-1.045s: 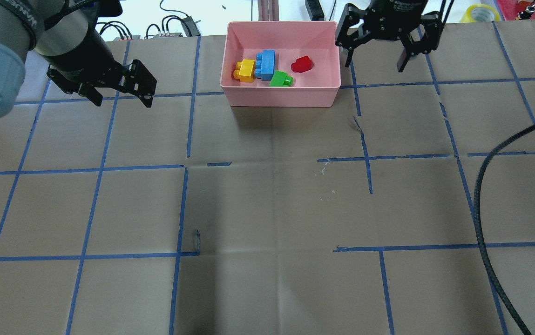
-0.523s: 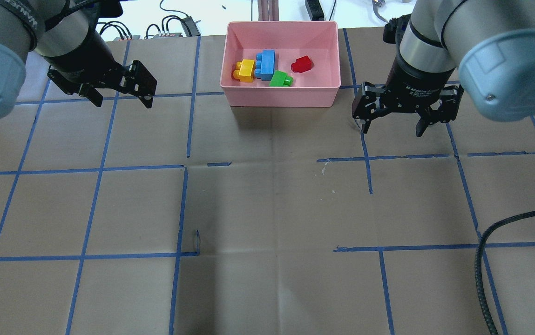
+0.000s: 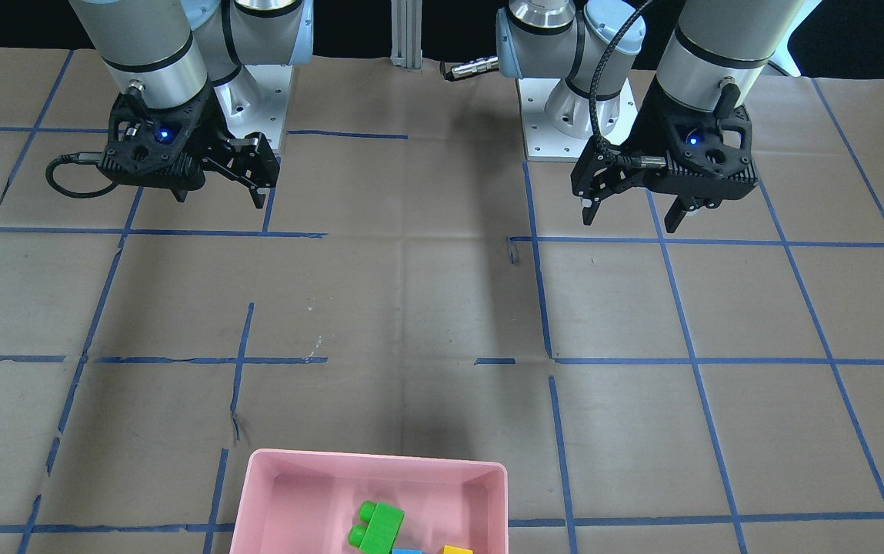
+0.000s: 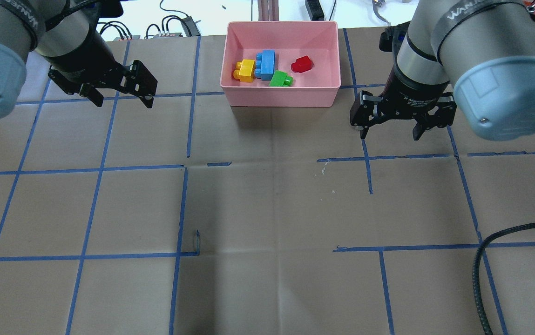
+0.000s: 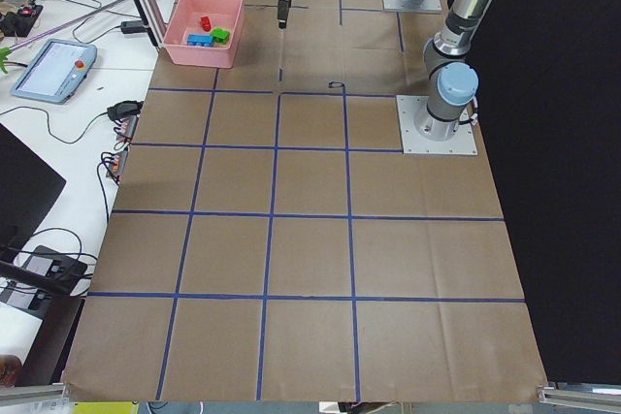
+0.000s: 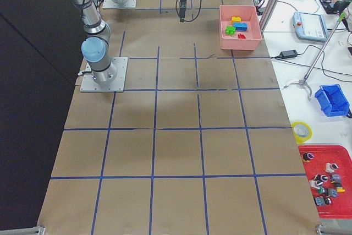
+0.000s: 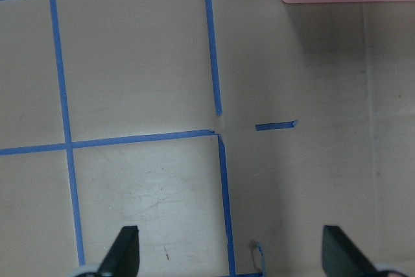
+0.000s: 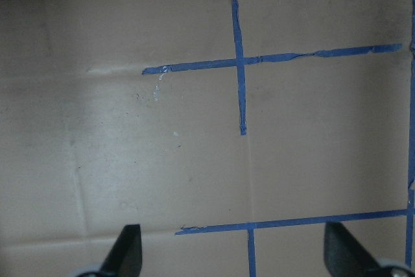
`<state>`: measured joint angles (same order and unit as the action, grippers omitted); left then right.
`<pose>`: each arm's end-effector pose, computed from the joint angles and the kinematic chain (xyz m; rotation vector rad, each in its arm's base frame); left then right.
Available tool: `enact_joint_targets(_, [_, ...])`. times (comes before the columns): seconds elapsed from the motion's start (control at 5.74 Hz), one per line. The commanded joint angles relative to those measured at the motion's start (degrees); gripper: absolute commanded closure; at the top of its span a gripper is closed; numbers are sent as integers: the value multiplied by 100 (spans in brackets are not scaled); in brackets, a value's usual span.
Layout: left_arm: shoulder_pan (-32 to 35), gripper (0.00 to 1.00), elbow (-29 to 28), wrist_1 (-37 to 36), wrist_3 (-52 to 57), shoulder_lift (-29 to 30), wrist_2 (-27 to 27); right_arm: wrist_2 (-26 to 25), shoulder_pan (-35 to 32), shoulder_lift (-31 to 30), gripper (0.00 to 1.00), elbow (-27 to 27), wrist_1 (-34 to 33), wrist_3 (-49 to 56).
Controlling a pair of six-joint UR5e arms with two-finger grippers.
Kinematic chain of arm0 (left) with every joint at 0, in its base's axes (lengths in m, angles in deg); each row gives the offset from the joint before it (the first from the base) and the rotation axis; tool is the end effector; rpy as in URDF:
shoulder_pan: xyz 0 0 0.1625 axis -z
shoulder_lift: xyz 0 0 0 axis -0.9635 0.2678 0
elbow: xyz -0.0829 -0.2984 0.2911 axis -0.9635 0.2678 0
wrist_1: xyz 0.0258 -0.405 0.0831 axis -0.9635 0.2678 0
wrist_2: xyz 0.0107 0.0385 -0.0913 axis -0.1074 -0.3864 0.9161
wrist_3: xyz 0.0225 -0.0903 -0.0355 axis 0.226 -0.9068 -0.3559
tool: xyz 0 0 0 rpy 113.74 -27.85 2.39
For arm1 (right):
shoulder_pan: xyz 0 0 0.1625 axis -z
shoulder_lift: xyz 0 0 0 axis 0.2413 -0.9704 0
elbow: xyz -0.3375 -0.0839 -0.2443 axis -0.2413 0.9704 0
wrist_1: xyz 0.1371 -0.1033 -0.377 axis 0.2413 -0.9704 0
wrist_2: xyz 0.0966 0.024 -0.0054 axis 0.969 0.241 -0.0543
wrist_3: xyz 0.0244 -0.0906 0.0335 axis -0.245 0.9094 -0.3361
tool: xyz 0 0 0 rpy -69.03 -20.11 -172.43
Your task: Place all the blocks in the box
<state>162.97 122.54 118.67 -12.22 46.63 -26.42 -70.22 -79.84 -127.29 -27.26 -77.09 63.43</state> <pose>-0.1220 -0.5036 0.4889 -0.1344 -3.1240 0.1600 0.1646 -0.4639 0.4471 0.1277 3.1366 -0.0059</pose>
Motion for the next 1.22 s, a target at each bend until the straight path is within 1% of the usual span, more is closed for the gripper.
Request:
enact_joint_targets(0.0, [0, 1, 5, 8, -48, -4, 14, -2, -6, -16, 0, -34, -90, 3])
enact_joint_targets(0.17, [0, 1, 5, 8, -48, -4, 14, -2, -6, 10, 0, 36, -116, -15])
enact_joint_targets(1.05, [-9, 1, 22, 16, -66, -4, 14, 7, -15, 63, 0, -34, -125, 3])
